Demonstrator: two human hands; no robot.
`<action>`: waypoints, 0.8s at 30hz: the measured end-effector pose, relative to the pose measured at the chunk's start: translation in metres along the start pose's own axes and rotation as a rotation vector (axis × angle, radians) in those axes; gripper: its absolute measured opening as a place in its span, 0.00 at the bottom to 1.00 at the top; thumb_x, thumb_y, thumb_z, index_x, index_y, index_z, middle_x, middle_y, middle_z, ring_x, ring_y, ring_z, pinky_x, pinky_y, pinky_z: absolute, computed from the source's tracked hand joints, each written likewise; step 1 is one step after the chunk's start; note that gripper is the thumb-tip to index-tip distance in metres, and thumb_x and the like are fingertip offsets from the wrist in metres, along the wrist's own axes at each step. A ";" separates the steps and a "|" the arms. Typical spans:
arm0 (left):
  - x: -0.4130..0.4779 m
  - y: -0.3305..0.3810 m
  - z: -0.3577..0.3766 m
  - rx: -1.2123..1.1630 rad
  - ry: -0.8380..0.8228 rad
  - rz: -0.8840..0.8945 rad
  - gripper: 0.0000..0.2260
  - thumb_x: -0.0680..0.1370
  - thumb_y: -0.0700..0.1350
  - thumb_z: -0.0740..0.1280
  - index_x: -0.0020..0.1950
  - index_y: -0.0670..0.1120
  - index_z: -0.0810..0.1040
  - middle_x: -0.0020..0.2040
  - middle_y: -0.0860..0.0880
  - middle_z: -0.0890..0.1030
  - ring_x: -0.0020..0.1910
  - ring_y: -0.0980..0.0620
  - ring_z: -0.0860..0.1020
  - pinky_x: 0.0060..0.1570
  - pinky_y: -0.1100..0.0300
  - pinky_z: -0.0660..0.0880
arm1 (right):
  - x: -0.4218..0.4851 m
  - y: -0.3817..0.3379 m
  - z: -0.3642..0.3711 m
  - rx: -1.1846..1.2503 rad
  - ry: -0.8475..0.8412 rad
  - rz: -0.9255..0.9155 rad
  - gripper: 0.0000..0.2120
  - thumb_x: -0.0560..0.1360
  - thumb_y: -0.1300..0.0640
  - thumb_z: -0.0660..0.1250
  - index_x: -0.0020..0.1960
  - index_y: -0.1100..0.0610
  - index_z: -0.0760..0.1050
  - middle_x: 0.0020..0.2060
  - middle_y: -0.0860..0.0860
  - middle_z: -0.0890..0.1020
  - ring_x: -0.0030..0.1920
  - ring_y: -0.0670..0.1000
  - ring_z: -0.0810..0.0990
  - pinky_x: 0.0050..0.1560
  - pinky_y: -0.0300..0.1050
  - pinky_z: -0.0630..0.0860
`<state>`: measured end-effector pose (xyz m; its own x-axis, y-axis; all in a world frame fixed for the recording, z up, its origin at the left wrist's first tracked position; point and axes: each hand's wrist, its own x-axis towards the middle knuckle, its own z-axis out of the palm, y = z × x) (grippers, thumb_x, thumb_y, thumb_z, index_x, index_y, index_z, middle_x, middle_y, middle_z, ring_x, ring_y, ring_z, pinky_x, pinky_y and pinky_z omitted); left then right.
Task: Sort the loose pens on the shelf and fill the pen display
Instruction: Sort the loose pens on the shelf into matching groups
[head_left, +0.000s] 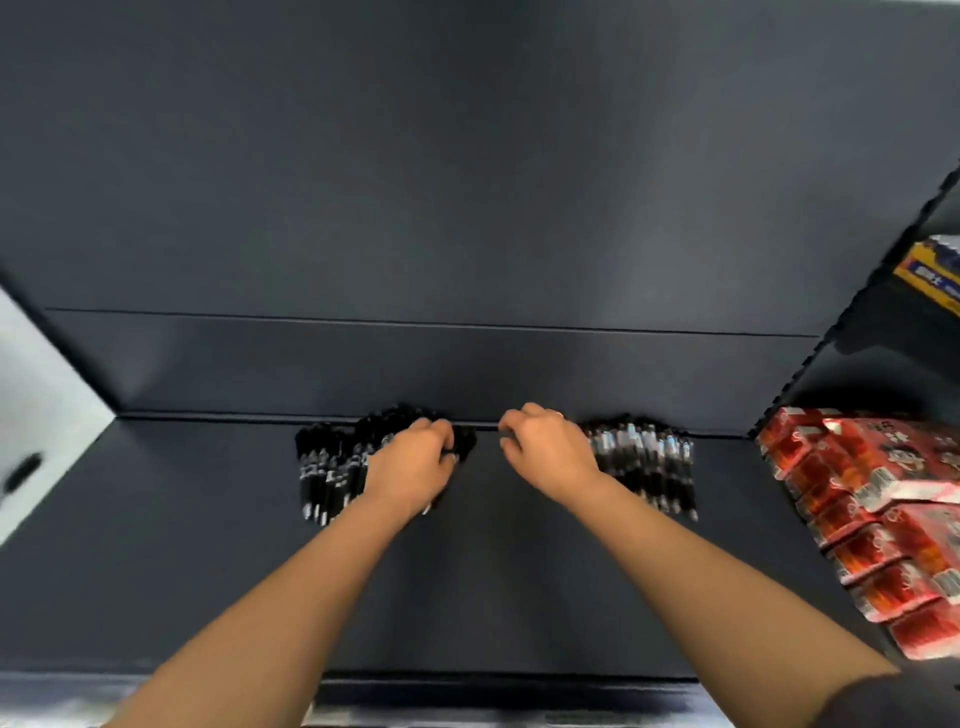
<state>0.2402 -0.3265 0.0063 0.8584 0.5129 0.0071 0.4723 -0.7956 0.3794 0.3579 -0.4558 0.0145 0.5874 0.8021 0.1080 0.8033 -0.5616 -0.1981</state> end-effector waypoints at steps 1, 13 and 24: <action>-0.009 -0.017 -0.009 0.007 0.015 -0.014 0.06 0.79 0.46 0.60 0.54 0.48 0.71 0.51 0.49 0.72 0.50 0.46 0.76 0.42 0.55 0.72 | 0.004 -0.019 0.003 0.008 0.001 -0.026 0.12 0.79 0.53 0.58 0.60 0.54 0.74 0.55 0.53 0.76 0.55 0.57 0.76 0.50 0.48 0.73; -0.109 -0.236 -0.107 0.077 0.109 -0.225 0.06 0.78 0.47 0.60 0.53 0.47 0.71 0.51 0.48 0.74 0.53 0.45 0.75 0.44 0.53 0.72 | 0.053 -0.276 0.063 0.086 -0.085 -0.261 0.12 0.79 0.52 0.59 0.59 0.53 0.75 0.55 0.52 0.77 0.56 0.56 0.76 0.51 0.49 0.74; -0.118 -0.338 -0.125 0.077 0.068 -0.477 0.08 0.79 0.45 0.57 0.55 0.45 0.70 0.53 0.46 0.73 0.56 0.43 0.74 0.47 0.50 0.73 | 0.105 -0.366 0.100 0.095 -0.187 -0.400 0.11 0.79 0.53 0.58 0.59 0.53 0.74 0.56 0.51 0.76 0.57 0.55 0.76 0.48 0.47 0.73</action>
<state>-0.0454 -0.0781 -0.0073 0.5289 0.8440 -0.0892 0.8254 -0.4871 0.2854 0.1157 -0.1458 0.0013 0.1980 0.9800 0.0181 0.9458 -0.1861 -0.2660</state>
